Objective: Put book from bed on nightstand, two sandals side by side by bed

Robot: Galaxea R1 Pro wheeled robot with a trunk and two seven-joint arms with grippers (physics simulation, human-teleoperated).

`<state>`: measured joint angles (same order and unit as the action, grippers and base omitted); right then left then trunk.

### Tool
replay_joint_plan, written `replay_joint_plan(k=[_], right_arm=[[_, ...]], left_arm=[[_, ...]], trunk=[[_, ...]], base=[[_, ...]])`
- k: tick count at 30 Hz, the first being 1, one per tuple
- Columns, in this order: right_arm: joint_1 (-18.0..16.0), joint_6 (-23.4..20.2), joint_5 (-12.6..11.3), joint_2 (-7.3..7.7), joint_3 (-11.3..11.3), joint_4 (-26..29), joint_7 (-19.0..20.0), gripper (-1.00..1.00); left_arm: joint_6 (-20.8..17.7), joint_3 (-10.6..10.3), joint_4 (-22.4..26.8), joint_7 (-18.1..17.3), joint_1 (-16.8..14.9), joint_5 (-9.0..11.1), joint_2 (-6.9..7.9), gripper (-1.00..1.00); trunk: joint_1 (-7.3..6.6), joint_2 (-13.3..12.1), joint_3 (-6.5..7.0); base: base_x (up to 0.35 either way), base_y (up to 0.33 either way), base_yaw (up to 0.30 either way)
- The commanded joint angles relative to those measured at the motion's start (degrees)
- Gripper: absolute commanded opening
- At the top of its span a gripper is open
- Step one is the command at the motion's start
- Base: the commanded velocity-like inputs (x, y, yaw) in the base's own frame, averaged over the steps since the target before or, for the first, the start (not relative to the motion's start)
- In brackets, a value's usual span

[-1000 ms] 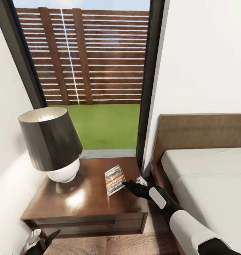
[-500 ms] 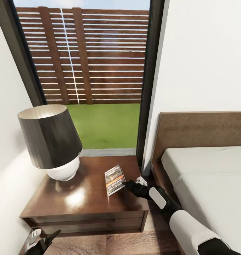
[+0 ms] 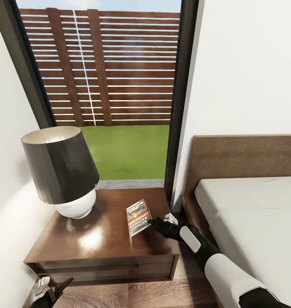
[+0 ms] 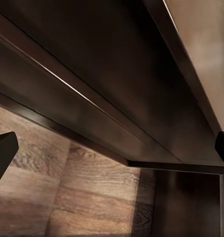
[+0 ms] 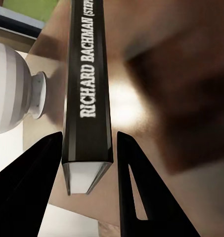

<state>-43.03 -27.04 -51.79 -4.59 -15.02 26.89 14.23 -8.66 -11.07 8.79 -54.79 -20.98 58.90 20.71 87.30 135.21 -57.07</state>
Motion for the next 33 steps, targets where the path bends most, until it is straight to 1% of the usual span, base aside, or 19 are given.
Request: replay_joint_plan(k=[1, 12, 17, 33], right_arm=[[0.0, -0.1, -0.2, 0.02, -0.1, 0.0, 0.1, -1.0], [0.0, -0.1, -0.2, 0.02, -0.1, 0.0, 0.1, -1.0], [0.0, -0.1, -0.2, 0.02, -0.1, 0.0, 0.1, -1.0], [0.0, -0.1, -0.2, 0.02, -0.1, 0.0, 0.1, -1.0]], left_arm=[[-0.6, -0.4, 0.0, -0.2, 0.0, 0.6, 0.03, 1.0], [-0.6, -0.4, 0.0, -0.1, 0.0, 0.6, 0.03, 1.0], [-0.6, -0.4, 0.0, -0.1, 0.0, 0.6, 0.03, 1.0], [-0.6, -0.4, 0.0, -0.1, 0.0, 0.6, 0.03, 1.0]], trunk=[[-0.01, 0.0, -0.05], [-0.01, 0.0, -0.05], [1.09, 2.0, -0.95], [1.09, 2.0, -0.95]], base=[[0.0, 0.0, 0.0], [0.0, 0.0, 0.0], [0.0, 0.0, 0.0], [0.0, 0.0, 0.0]])
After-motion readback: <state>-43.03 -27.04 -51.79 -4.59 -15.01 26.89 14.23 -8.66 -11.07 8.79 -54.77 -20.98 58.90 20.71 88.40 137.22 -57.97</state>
